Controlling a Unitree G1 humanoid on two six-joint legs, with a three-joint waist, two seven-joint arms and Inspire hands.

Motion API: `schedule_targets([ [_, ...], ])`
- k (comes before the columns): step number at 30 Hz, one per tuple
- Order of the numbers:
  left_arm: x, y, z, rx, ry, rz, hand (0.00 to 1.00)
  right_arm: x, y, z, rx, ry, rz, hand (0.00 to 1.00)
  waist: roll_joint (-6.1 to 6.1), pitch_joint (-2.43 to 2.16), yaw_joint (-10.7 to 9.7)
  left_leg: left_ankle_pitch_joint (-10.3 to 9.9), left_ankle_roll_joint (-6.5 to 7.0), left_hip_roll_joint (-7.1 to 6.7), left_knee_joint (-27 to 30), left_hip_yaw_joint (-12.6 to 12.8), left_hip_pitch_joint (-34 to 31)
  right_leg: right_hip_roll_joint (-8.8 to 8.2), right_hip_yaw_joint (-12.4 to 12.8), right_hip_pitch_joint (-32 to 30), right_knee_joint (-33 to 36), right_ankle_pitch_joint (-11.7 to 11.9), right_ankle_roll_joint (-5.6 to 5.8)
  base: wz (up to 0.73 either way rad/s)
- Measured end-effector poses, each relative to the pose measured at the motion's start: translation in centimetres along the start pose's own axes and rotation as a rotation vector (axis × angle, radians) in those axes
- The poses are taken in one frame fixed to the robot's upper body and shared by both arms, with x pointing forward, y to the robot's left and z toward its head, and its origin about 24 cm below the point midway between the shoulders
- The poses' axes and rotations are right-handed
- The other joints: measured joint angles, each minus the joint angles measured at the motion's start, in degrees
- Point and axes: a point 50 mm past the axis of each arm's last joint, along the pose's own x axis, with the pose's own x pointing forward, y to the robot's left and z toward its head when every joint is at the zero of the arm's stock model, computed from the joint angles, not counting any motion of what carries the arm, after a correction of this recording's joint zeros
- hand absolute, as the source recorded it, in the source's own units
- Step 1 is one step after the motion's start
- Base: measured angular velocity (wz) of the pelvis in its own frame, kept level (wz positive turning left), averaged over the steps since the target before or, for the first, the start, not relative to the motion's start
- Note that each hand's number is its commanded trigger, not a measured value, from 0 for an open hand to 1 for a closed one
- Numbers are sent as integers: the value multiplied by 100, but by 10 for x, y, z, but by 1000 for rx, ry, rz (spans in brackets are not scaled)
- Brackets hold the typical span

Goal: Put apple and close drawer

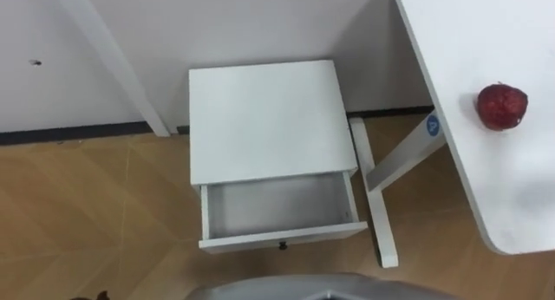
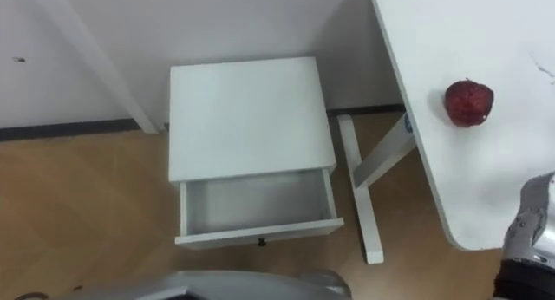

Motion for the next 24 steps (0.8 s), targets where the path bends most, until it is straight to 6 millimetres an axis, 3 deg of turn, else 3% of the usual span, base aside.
schedule_targets([
  [7, 0, -1, 5, 0, -19, -26, 0, -10, 26, -4, -48, 21, 294, 0, -127, 67, 115, 0, 0, 6, 8, -8, -12, 0, -9, 16, -13, 0, 0, 0],
  [13, 1, -2, 12, 12, -48, -34, 0, -27, 46, -18, -87, 77, 507, 0, -115, 43, 134, -1, 0, 6, 9, 0, 7, 1, -5, 31, -16, 3, -1, 0],
  [17, 0, -6, 12, 42, -51, -49, 0, -36, 47, -40, -159, 165, 570, 0, -43, 24, 154, -1, 0, 4, 4, 3, 53, 0, -1, 65, -16, 3, -1, 0],
  [24, 0, -5, 10, 46, -48, -45, 0, -35, 45, -46, -246, 143, 584, 0, -10, 10, 254, 0, 0, 5, 16, -16, 103, -3, -10, 122, -6, 3, -1, 0],
])
